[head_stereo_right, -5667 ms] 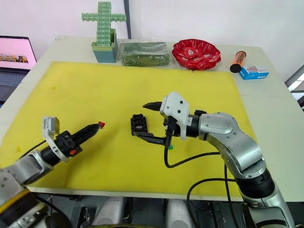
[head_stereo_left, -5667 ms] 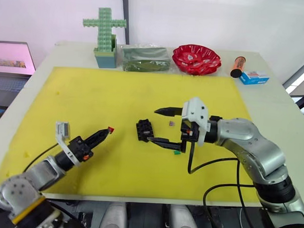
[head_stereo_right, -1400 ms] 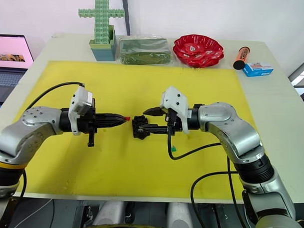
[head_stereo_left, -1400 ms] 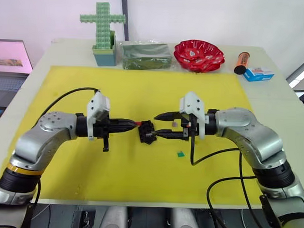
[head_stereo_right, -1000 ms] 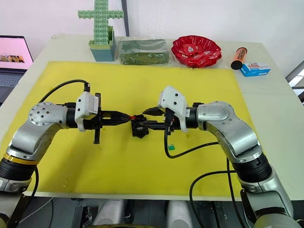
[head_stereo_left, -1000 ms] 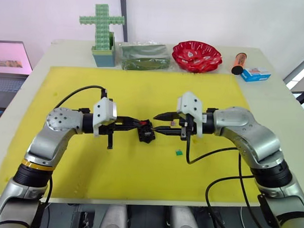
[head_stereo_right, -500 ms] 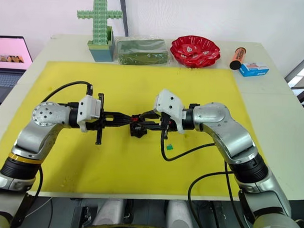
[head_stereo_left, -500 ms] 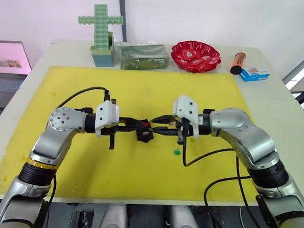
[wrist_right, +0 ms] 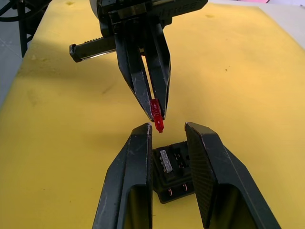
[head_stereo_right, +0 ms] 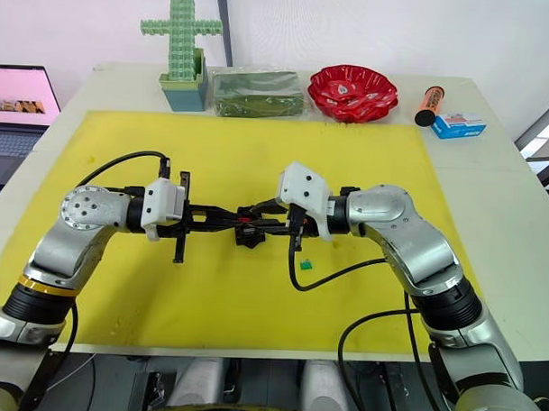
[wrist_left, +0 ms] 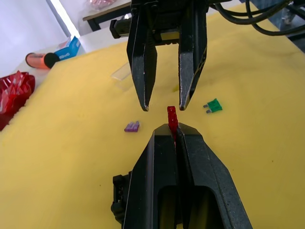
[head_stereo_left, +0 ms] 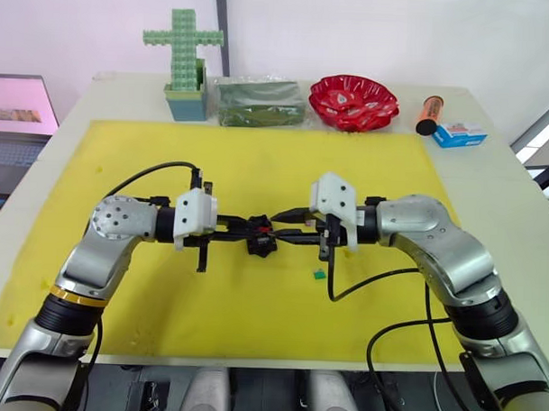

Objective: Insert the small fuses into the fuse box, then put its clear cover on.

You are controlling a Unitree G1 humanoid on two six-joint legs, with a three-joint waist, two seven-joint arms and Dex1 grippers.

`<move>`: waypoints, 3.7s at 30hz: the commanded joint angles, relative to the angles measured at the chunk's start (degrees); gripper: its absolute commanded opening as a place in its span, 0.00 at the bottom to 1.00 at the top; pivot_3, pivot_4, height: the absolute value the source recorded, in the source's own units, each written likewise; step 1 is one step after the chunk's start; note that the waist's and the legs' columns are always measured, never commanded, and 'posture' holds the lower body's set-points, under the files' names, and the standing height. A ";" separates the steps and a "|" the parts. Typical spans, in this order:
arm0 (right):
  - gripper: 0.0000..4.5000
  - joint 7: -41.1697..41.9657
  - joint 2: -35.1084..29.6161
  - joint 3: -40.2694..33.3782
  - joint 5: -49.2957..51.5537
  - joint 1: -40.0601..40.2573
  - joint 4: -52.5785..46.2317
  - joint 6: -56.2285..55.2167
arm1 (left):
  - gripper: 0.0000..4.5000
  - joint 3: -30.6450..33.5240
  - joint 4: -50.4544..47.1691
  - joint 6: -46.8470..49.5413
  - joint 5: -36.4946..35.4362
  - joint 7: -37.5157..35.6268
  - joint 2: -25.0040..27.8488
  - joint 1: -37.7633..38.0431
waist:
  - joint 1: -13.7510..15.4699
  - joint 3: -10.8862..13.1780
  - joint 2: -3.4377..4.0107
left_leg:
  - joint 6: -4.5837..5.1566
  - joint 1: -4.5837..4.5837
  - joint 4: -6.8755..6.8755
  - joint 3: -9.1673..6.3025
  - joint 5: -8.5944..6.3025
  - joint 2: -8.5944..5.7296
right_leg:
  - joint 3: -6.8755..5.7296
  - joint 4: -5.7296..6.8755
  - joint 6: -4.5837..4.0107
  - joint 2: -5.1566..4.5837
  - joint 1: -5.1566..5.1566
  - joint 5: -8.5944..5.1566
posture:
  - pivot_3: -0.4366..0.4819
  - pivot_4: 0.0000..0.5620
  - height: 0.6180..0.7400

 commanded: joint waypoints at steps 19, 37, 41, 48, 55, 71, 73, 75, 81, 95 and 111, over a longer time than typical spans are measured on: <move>0.01 1.06 1.07 0.32 -0.75 -0.49 -1.06 -1.77 | 0.00 0.06 -0.56 -0.79 -0.54 -1.19 -0.37 -0.55 | -0.02 -0.01 0.00 | 0.00 0.03 0.02 -0.01 0.00 0.01 | 0.00 0.05 0.02 0.03 0.01 0.01 | 0.48 0.27 1.00; 0.00 4.18 -0.13 0.94 0.69 -5.23 0.20 2.92 | 0.75 6.99 -4.38 6.07 -3.78 6.45 -0.03 10.11 | -0.20 -0.01 0.01 | 0.00 0.14 -0.01 -0.03 0.00 0.09 | 0.03 0.10 0.03 0.10 0.03 0.02 | 0.48 0.27 1.00; 0.00 4.10 0.40 4.07 -2.34 -7.90 2.96 3.33 | 1.00 8.62 -7.90 6.01 -2.42 13.31 -3.30 17.22 | 0.03 -0.02 0.01 | 0.00 0.19 0.01 -0.02 0.00 0.11 | 0.05 0.10 0.02 0.11 0.09 0.01 | 0.48 0.27 1.00; 0.00 5.94 1.33 8.72 -6.97 -12.49 9.24 0.70 | 1.00 7.13 -8.52 5.35 -0.59 20.93 -9.43 21.32 | -0.01 -0.04 0.02 | 0.00 0.26 0.02 -0.01 0.00 0.09 | 0.05 0.12 0.01 0.10 0.15 0.02 | 0.48 0.27 1.00; 0.00 7.46 2.82 9.98 -10.30 -14.66 15.40 -2.83 | 1.00 5.22 -6.37 3.10 1.67 21.69 -11.73 21.46 | -0.03 -0.04 0.02 | 0.00 0.28 0.00 0.00 0.00 0.09 | 0.05 0.14 0.01 0.11 0.15 0.02 | 0.48 0.27 1.00; 0.00 9.96 4.78 9.95 -12.75 -14.95 17.70 -4.14 | 1.00 3.41 -3.70 0.76 4.14 22.93 -14.03 20.01 | -0.06 -0.05 0.02 | -0.01 0.30 0.00 0.00 0.00 0.09 | 0.05 0.17 0.01 0.11 0.15 0.02 | 0.48 0.27 1.00; 0.00 10.21 4.79 10.02 -13.11 -14.96 17.82 -4.35 | 1.00 3.32 -3.72 0.68 4.26 22.88 -14.07 19.99 | -0.08 -0.05 0.03 | -0.01 0.29 0.01 0.01 0.00 0.09 | 0.05 0.17 0.01 0.11 0.15 0.02 | 0.48 0.27 1.00; 0.00 10.46 4.92 10.05 -13.35 -14.89 17.98 -4.43 | 1.00 3.37 -3.83 0.62 4.31 22.91 -14.13 20.12 | -0.10 -0.05 0.03 | -0.01 0.30 0.00 0.01 0.00 0.09 | 0.05 0.17 0.01 0.11 0.15 0.02 | 0.48 0.27 1.00; 0.00 10.85 5.46 10.52 -14.31 -14.70 18.88 -5.08 | 1.00 3.36 -4.52 1.07 4.52 22.99 -14.24 20.22 | -0.07 -0.05 0.03 | 0.00 0.30 0.00 0.00 0.00 0.09 | 0.05 0.17 0.02 0.11 0.15 0.02 | 0.48 0.27 1.00; 0.00 12.09 6.13 10.88 -16.06 -14.59 20.50 -7.03 | 1.00 3.66 -5.83 2.23 4.32 23.23 -13.91 20.66 | -0.07 -0.05 0.03 | -0.01 0.30 0.01 0.00 0.00 0.09 | 0.05 0.18 0.02 0.11 0.15 0.02 | 0.48 0.27 1.00; 0.00 13.79 7.65 10.77 -18.06 -15.40 24.37 -9.96 | 1.00 3.35 -6.93 3.31 4.26 24.10 -13.88 20.90 | -0.11 -0.05 0.03 | -0.01 0.31 0.00 0.01 0.00 0.09 | 0.05 0.18 0.02 0.11 0.16 0.02 | 0.48 0.27 1.00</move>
